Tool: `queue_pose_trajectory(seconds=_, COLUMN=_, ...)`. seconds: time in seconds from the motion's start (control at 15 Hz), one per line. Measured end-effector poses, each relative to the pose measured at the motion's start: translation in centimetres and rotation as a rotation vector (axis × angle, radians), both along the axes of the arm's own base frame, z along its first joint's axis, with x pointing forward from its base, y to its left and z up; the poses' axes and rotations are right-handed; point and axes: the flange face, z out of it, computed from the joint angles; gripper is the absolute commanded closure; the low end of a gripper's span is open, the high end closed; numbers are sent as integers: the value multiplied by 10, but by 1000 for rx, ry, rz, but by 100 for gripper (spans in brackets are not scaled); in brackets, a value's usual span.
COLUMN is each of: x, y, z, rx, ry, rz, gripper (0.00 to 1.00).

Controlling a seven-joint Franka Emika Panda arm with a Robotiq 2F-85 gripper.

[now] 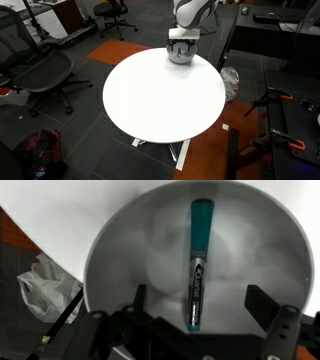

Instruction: Remove the marker from the bowl and put it on the table

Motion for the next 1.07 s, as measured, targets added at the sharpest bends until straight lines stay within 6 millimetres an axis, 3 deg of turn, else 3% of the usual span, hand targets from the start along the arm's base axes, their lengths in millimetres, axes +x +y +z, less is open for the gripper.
queue_pose_trajectory(seconds=0.2, x=7, y=-3, z=-8, rx=-5, ry=10, rz=2, gripper=0)
queue_pose_trajectory(seconds=0.27, x=9, y=-4, z=-11, rx=-6, ry=15, rz=3, gripper=25)
queue_pose_trajectory(seconds=0.33, x=11, y=-4, z=-13, rx=-6, ry=20, rz=4, gripper=26)
queue_pose_trajectory(seconds=0.93, x=19, y=-9, z=-22, rx=-11, ry=32, rz=5, gripper=97)
queue_pose_trajectory(seconds=1.07, x=19, y=-10, z=-24, rx=-12, ry=33, rz=4, gripper=97)
